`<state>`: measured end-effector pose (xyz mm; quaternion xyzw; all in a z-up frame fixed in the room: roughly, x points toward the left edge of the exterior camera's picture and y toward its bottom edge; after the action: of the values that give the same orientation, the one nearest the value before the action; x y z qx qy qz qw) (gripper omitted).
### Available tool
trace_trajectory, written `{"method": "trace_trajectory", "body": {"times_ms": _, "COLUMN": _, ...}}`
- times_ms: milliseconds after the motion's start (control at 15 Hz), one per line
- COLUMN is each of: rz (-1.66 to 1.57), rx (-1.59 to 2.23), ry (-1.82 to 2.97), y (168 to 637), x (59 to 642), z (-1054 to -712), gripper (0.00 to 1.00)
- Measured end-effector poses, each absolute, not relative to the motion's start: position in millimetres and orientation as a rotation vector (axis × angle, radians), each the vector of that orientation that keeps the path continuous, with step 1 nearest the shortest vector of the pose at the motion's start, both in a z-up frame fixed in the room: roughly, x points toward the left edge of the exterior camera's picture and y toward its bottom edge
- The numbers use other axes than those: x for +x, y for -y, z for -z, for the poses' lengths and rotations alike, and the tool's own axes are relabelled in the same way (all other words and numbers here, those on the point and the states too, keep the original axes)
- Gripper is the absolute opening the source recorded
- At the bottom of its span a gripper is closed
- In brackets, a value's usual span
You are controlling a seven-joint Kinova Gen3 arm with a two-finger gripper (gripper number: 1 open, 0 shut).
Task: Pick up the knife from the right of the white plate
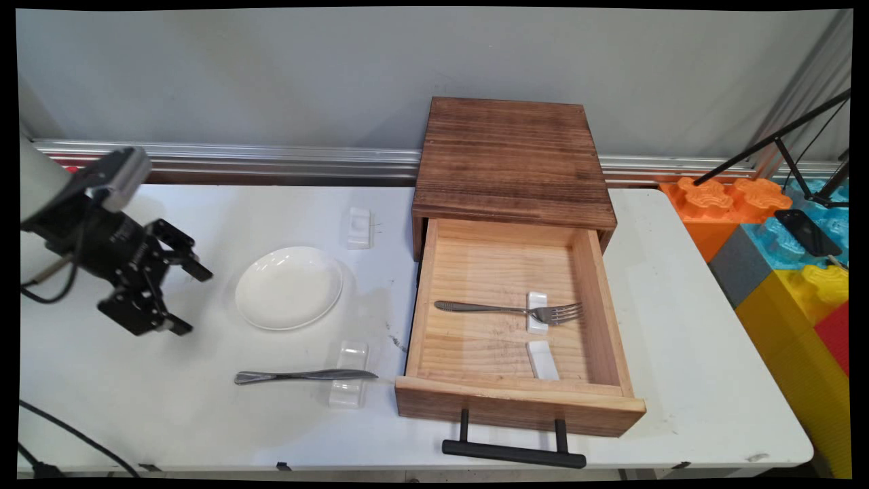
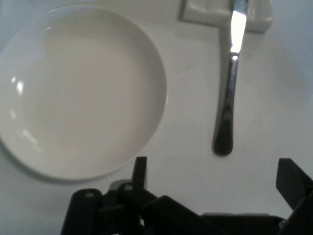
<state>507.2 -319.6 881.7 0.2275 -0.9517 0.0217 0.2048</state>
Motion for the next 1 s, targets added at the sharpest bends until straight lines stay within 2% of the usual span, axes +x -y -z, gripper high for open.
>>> {"method": "trace_trajectory", "body": {"times_ms": 1000, "rz": -0.043, "rx": 0.601, "ry": 2.683, "y": 321.2, "x": 404.1, "z": -828.2, "gripper": 1.00}}
